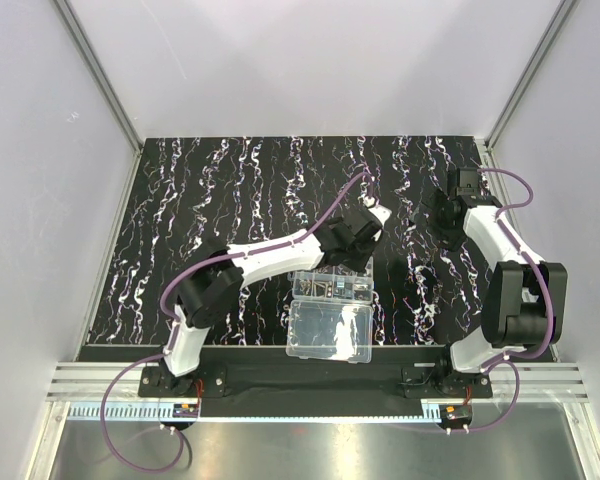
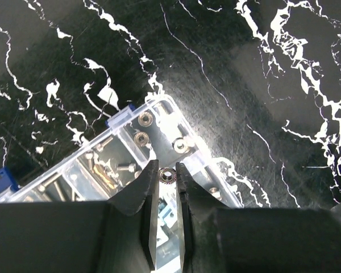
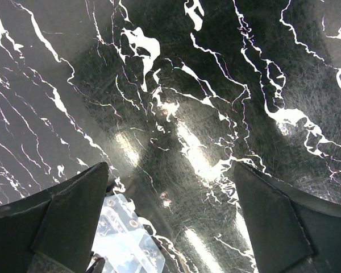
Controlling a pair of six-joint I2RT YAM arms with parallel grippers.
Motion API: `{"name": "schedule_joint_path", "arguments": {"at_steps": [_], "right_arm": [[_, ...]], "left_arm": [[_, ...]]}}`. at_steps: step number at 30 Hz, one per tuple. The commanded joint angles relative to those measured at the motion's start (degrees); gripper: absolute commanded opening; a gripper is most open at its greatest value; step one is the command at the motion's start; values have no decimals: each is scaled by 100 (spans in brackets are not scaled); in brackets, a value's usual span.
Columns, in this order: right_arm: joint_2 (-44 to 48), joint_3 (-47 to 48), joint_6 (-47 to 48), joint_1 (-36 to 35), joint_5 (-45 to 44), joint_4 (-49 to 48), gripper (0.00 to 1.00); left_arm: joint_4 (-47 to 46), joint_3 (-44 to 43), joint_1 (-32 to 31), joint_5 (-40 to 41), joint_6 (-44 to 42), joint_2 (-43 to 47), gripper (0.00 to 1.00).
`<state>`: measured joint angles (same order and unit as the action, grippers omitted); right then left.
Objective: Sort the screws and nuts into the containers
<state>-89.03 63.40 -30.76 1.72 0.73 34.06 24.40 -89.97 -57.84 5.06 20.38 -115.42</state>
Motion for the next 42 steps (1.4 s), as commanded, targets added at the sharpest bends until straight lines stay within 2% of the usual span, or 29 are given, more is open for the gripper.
{"name": "schedule_joint_path", "arguments": {"at_steps": [1, 22, 28, 37, 42], "right_arm": [[141, -46, 18, 13, 6, -207, 100], [114, -38, 44, 13, 129, -234, 100], [35, -20, 71, 13, 146, -234, 100], [-35, 15, 88, 13, 111, -198, 100], [-18, 24, 79, 13, 102, -154, 100]], "left_arm": [[-155, -222, -16, -111, -113, -69, 11], [-190, -214, -16, -49, -175, -130, 11], [-76, -231, -16, 232, -122, -25, 11], [583, -301, -288, 1295, -131, 177, 11], [768, -284, -473, 1436, -105, 239, 11]]}}
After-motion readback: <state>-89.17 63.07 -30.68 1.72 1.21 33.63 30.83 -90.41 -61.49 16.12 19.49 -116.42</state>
